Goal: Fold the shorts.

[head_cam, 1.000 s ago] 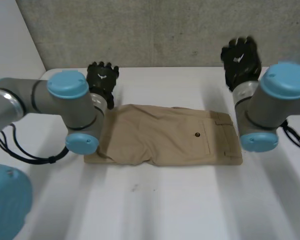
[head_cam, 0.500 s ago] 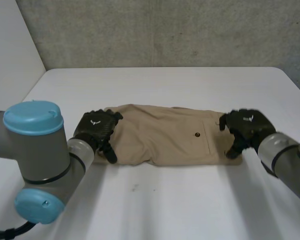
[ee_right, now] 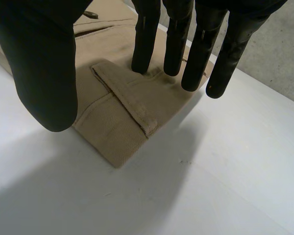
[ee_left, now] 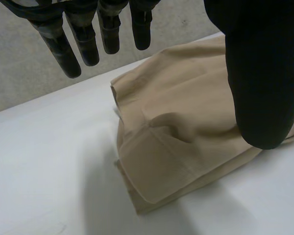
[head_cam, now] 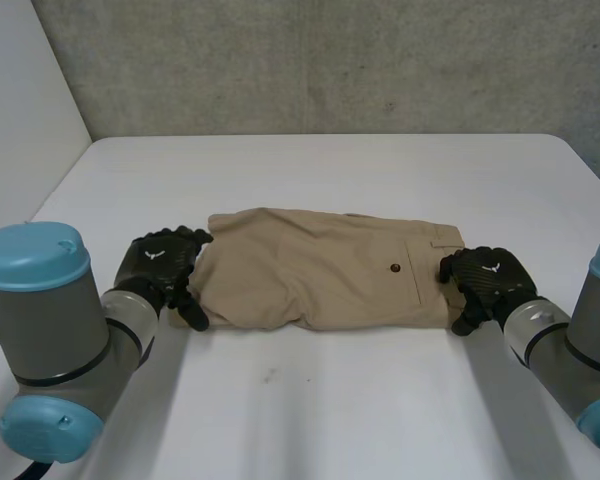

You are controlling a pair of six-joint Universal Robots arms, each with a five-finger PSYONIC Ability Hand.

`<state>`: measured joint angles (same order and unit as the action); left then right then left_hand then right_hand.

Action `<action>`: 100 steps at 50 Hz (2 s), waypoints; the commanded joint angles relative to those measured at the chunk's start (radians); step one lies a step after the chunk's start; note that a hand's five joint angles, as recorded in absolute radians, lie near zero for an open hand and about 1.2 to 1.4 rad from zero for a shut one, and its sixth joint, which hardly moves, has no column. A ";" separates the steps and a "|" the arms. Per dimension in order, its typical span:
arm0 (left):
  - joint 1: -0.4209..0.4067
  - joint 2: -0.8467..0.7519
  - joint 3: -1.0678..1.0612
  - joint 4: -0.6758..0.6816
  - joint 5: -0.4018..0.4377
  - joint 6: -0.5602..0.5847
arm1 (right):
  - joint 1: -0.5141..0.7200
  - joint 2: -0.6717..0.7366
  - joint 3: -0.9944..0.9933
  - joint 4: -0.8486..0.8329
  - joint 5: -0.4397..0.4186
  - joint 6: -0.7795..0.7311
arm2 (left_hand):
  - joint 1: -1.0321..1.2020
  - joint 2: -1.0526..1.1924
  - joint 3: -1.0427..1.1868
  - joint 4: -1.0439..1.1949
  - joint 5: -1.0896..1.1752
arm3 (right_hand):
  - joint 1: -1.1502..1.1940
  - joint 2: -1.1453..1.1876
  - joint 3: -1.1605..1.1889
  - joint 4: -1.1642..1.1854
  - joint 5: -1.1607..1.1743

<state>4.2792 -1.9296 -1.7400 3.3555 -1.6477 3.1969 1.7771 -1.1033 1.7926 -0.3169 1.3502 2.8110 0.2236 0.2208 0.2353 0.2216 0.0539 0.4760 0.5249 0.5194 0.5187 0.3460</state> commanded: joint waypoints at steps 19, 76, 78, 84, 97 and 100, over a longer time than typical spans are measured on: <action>0.013 0.053 -0.024 0.001 0.003 0.000 | -0.218 -0.130 -0.070 0.134 0.106 -0.100 | -0.031 -0.028 -0.042 -0.029 -0.035 | 0.920 0.871 0.877 0.878 0.876; -0.311 -0.260 0.520 -0.154 0.000 -0.140 | 0.183 -0.029 -0.426 0.375 -0.042 0.102 | -0.004 -0.001 -0.016 -0.002 -0.009 | -0.301 -0.350 -0.345 -0.344 -0.346; -0.318 -0.311 0.559 -0.186 -0.004 -0.144 | 0.185 0.006 -0.441 0.390 -0.017 0.082 | -0.004 -0.001 -0.016 -0.002 -0.009 | -0.301 -0.350 -0.345 -0.344 -0.346; -0.320 -0.436 0.619 -0.242 -0.046 -0.137 | 0.185 0.114 -0.452 0.395 0.035 0.059 | 0.005 0.007 -0.007 0.007 0.000 | -0.301 -0.350 -0.345 -0.344 -0.346; -0.283 -0.454 0.551 -0.306 -0.090 -0.132 | 0.188 0.178 -0.447 0.398 0.037 0.022 | 0.002 0.004 -0.010 0.004 -0.003 | -0.301 -0.350 -0.345 -0.344 -0.346; -0.288 -0.412 0.539 -0.312 -0.087 -0.133 | 0.189 0.145 -0.452 0.400 0.038 0.012 | 0.002 0.004 -0.010 0.004 -0.003 | -0.301 -0.350 -0.345 -0.344 -0.346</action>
<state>3.9914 -2.3925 -1.1701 3.0549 -1.7420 3.0650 1.9632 -0.9215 1.3445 0.0804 1.3876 2.8412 0.2045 0.2208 0.2353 0.2199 0.0539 0.1807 0.2216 0.2173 0.2355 0.0705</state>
